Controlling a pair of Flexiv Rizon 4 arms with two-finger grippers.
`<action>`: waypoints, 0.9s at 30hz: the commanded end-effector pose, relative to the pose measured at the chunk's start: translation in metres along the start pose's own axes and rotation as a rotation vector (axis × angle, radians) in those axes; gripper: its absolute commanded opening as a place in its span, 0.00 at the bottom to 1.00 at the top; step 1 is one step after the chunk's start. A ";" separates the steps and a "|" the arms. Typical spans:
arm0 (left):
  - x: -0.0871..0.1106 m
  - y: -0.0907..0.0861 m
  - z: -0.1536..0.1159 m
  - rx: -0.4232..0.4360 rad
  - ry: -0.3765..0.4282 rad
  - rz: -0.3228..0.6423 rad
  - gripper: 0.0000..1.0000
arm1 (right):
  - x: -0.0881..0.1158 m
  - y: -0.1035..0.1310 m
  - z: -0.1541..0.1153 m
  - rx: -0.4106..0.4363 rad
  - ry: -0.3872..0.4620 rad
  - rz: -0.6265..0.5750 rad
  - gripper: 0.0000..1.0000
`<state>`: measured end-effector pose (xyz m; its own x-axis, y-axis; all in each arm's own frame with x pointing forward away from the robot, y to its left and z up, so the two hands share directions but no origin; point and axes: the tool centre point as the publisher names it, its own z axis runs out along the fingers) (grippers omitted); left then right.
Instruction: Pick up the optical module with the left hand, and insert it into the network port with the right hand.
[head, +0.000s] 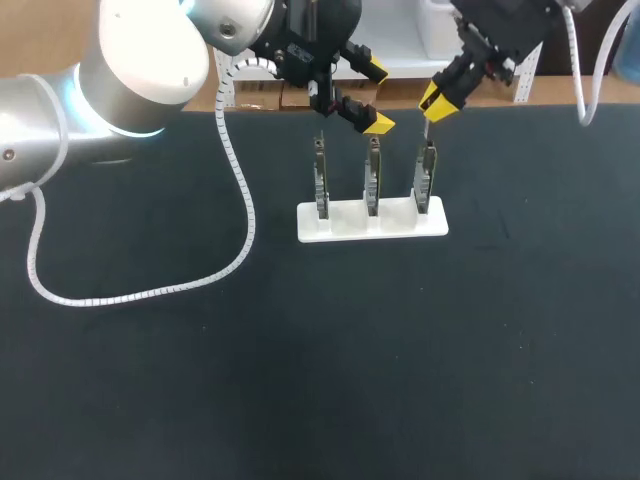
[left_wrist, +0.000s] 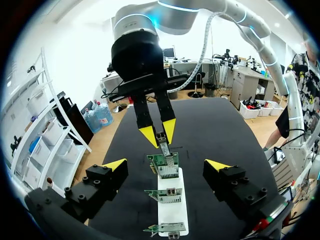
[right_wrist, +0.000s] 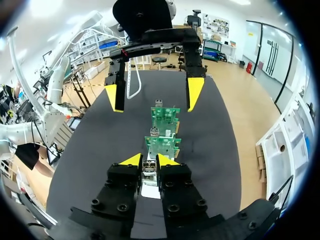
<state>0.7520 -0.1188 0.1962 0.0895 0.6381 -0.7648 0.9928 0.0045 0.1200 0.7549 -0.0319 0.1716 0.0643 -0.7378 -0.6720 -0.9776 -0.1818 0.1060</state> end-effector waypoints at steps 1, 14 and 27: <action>-0.002 0.002 0.000 0.004 0.009 -0.003 1.00 | 0.003 0.006 0.004 0.012 -0.007 0.006 0.00; -0.002 0.002 0.000 0.004 0.009 -0.003 1.00 | 0.005 0.009 0.003 0.018 -0.011 0.014 0.00; -0.002 0.002 0.000 0.004 0.009 -0.003 1.00 | 0.004 0.020 0.001 0.033 -0.005 0.010 0.00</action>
<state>0.7519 -0.1188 0.1962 0.0895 0.6381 -0.7647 0.9928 0.0045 0.1200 0.7446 -0.0359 0.1727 0.0549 -0.7376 -0.6730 -0.9783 -0.1746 0.1115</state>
